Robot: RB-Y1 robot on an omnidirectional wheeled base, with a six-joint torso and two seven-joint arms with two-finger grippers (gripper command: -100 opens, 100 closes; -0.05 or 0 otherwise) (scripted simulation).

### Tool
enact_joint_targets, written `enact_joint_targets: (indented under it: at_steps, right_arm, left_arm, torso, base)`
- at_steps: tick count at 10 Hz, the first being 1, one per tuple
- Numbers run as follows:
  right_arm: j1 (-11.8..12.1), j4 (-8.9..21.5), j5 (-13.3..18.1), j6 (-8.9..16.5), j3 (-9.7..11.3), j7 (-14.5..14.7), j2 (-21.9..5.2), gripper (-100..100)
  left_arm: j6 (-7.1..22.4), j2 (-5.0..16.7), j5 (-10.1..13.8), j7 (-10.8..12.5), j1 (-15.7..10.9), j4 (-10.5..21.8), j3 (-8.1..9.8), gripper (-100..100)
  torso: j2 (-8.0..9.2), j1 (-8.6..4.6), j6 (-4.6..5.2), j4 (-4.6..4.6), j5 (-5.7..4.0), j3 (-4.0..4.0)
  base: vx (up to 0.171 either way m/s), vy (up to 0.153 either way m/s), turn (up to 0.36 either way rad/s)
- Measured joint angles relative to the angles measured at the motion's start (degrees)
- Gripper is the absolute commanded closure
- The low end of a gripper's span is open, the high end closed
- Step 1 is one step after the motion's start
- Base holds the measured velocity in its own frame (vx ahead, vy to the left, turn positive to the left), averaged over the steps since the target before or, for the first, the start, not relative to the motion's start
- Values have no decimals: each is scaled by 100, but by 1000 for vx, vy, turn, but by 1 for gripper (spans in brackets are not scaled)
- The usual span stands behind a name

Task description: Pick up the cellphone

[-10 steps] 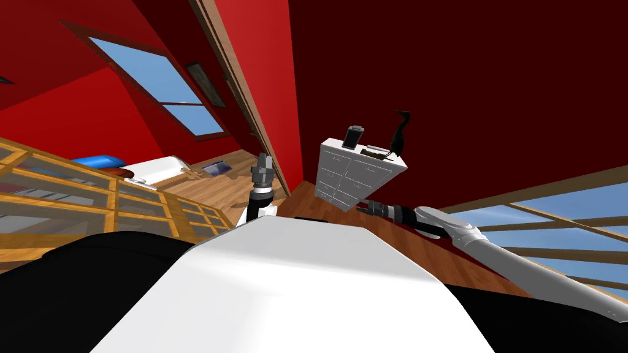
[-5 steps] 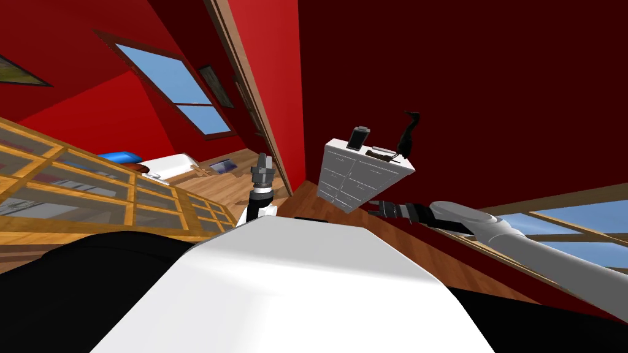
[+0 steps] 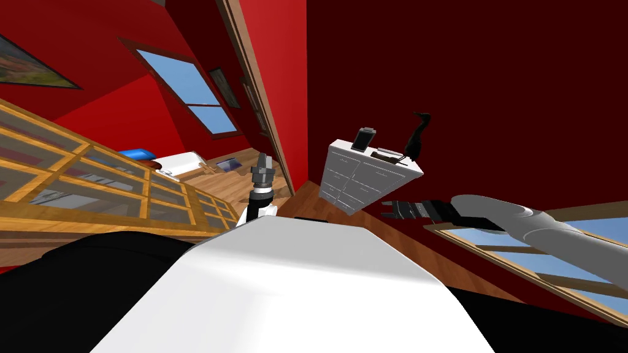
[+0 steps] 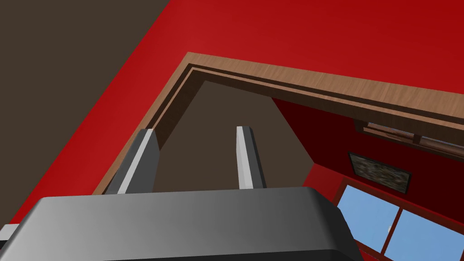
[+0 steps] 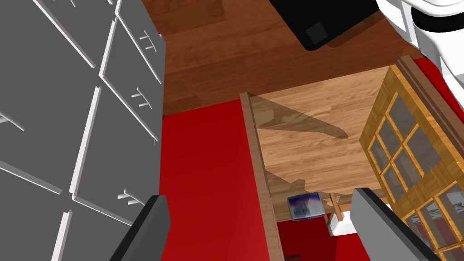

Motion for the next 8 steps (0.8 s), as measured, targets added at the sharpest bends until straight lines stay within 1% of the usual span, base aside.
enact_joint_targets:
  at_steps: [1, 2, 4, 5, 6, 7, 8]
  right_arm:
    - [-22, 31, 66, -52, 43, -14, -154, -100]
    - [-21, 24, 58, -68, 36, -25, -307, -100]
    - [-206, 247, 285, -249, 148, -57, -619, -100]
    - [-384, 454, 465, -429, 213, -99, -759, -100]
    - [-413, 539, 528, -508, 258, -87, -900, -100]
    - [-420, 542, 549, -516, 266, -85, -993, -100]
    - [-482, 688, 599, -610, 333, -53, -1169, -100]
  left_arm:
    - [0, 0, 0, 0, 0, 0, 0, 0]
    - [0, 0, 0, 0, 0, 0, 0, 0]
    - [0, 0, 0, 0, 0, 0, 0, 0]
    - [0, 0, 0, 0, 0, 0, 0, 0]
    - [0, 0, 0, 0, 1, 0, 0, 0]
    - [0, 0, 0, 0, 1, 0, 1, 0]
    - [0, 0, 0, 0, 0, 0, 0, 0]
  torso:
    - [1, -1, 3, 0, 1, 0]
    - [5, -6, 4, 1, 0, 3]
    - [-1, -1, 2, 0, 1, -1]
    - [-7, 2, 1, -1, 2, -4]
    - [-7, 1, 3, -2, 0, -4]
    - [-1, -6, 4, 0, -2, -1]
    - [-5, -3, 2, -1, 0, -3]
  base:
    - [5, 13, -9]
    - [22, 31, 101]
    - [33, 34, 95]
    - [42, 32, 62]
    - [20, 12, -6]
    - [40, 24, 95]
    - [56, 18, 74]
